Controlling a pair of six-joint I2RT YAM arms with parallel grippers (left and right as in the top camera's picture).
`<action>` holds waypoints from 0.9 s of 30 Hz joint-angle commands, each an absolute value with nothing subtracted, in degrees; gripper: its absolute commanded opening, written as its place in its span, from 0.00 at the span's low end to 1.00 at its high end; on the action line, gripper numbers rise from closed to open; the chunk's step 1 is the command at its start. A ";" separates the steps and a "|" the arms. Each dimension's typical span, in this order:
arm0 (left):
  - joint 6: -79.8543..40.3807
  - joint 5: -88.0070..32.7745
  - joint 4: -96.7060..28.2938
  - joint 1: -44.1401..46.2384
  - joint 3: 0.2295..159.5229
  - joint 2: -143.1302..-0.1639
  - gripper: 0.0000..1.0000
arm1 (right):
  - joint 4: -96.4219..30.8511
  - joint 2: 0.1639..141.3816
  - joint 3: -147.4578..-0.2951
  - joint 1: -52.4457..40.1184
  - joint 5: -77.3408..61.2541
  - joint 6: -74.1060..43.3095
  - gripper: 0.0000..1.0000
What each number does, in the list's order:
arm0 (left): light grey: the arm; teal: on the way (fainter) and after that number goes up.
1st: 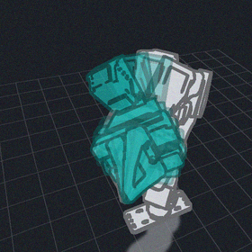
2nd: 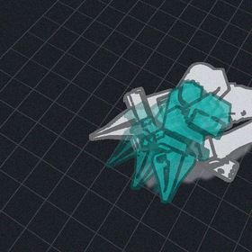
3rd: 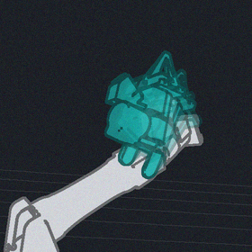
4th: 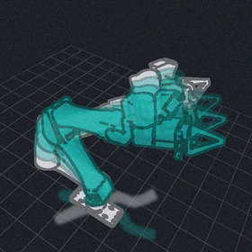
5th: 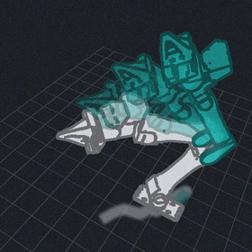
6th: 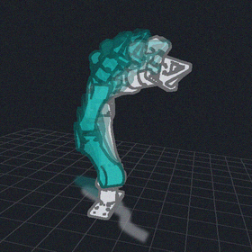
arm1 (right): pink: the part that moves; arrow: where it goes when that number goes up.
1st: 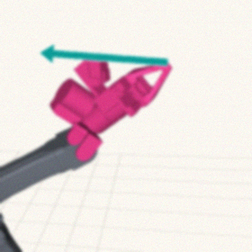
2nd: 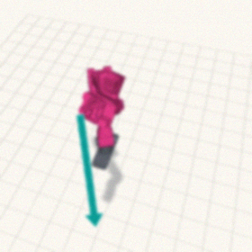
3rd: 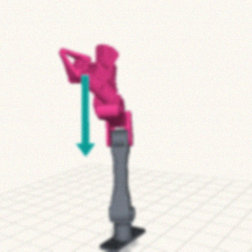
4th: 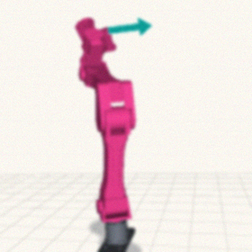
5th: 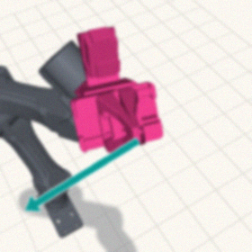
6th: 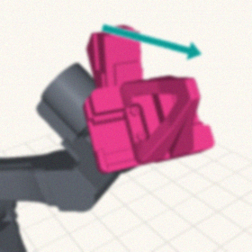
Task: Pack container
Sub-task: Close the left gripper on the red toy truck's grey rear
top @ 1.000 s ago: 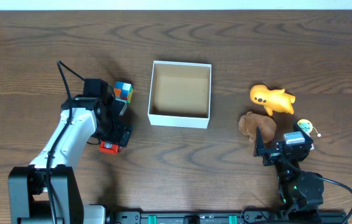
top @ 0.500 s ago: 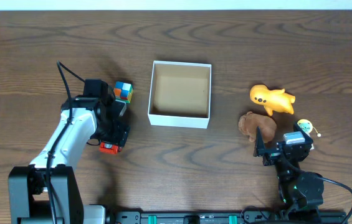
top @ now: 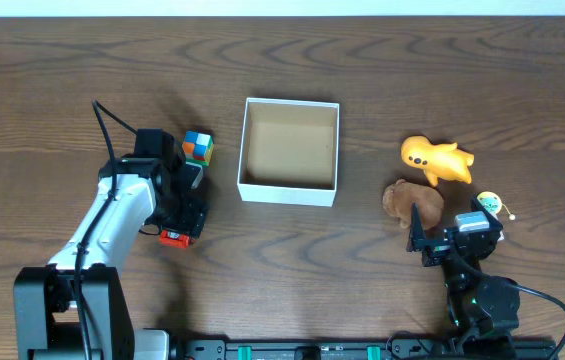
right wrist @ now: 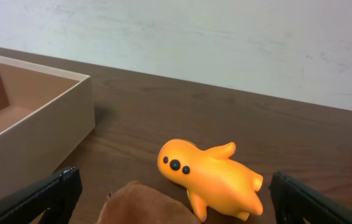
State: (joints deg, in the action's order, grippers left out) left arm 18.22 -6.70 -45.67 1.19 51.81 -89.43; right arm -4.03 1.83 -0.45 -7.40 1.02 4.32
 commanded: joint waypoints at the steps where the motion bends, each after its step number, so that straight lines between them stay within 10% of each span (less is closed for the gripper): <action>1: 18.37 -6.83 -45.12 1.10 50.81 -90.28 0.80 | -4.25 1.69 -0.32 -7.14 1.04 3.46 0.99; 27: 16.32 -6.83 -43.88 1.08 51.83 -91.81 0.50 | -4.25 1.69 -0.32 -7.14 1.04 3.46 0.99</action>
